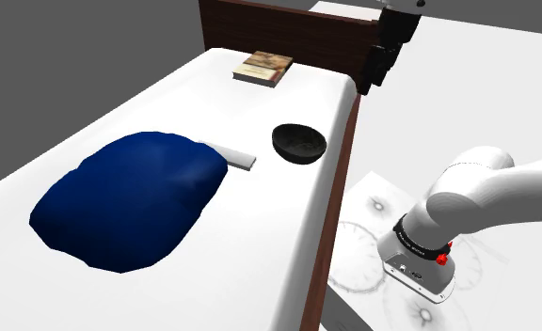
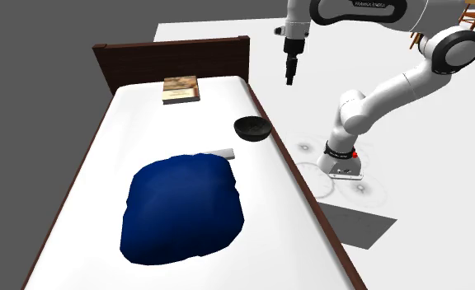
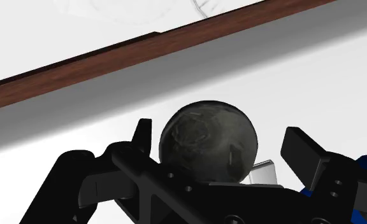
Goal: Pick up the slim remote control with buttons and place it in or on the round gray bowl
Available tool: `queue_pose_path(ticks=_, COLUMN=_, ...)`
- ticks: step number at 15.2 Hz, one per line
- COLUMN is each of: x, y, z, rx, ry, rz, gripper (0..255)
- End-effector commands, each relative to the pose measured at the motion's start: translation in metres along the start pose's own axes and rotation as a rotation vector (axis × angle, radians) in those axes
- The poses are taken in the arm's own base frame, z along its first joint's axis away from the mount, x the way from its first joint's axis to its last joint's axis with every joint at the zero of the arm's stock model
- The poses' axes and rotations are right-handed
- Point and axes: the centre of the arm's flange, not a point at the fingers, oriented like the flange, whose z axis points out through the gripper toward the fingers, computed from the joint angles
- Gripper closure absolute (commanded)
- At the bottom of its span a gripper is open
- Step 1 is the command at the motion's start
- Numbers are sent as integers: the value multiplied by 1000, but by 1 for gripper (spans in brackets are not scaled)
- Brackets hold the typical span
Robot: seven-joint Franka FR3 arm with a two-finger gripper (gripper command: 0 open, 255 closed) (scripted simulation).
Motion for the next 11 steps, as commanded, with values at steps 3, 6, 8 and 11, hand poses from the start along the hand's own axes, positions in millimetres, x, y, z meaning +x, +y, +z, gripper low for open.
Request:
queue_pose_path(ticks=3, x=18, y=-12, z=15, rx=-5, ry=0, rz=-13, gripper=0)
queue_pose_path(ticks=6, x=45, y=-31, z=38, rx=-14, ry=-1, rz=-32, gripper=0)
queue_pose_path(ticks=8, x=63, y=-44, z=54, rx=-19, ry=-1, rz=-45, gripper=0)
queue_pose_path(ticks=11, x=90, y=-63, z=77, rx=-27, ry=-1, rz=-65, gripper=0)
